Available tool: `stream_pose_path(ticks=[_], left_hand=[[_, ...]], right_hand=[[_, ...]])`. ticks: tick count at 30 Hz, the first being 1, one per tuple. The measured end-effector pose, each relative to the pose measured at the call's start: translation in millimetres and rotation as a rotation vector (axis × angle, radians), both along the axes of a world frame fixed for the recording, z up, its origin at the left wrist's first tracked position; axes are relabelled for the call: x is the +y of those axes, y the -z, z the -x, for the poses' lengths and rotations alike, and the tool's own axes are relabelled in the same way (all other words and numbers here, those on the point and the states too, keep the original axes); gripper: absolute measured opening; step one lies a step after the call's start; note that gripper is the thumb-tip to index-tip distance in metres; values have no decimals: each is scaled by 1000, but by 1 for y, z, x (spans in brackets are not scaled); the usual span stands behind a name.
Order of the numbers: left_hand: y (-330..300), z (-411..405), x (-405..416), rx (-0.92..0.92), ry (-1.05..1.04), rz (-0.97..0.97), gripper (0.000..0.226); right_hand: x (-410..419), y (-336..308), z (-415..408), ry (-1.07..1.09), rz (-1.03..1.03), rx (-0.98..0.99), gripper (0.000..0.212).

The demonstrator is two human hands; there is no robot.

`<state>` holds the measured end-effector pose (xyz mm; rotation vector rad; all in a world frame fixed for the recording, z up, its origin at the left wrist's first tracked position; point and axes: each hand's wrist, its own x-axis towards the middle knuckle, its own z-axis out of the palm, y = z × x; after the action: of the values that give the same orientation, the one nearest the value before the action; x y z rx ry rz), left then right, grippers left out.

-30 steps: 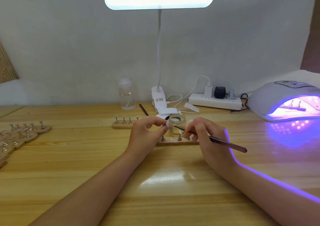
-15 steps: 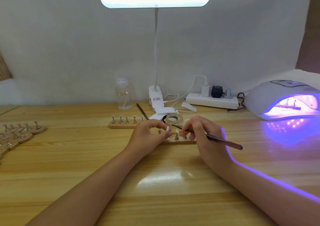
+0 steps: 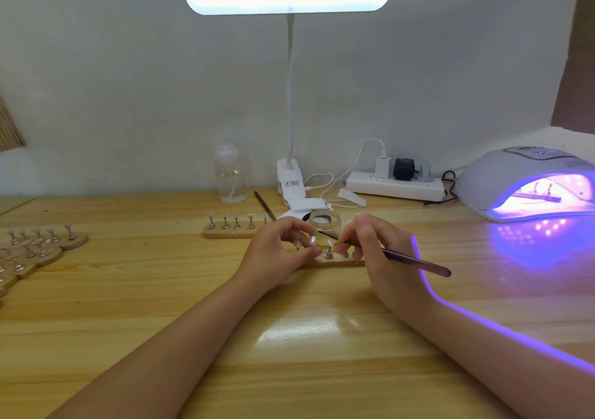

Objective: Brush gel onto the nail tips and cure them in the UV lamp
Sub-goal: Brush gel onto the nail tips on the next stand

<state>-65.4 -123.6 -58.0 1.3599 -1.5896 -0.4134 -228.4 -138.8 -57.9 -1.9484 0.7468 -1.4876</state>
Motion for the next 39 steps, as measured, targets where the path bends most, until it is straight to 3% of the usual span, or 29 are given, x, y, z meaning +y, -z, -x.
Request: stream_pose_path(ticks=[18,34,39], left_hand=[[0,-1,1,-34,9,-34,28],[-14,-22,1,-99,137,-312,32],[-16,-15,2,-139,124,-278,25]], right_hand=[[2,-2,1,21,-14,-37,31],[4,-6,3,60,-61,-77,35],[3,-6,2,52,-66,-77,35]])
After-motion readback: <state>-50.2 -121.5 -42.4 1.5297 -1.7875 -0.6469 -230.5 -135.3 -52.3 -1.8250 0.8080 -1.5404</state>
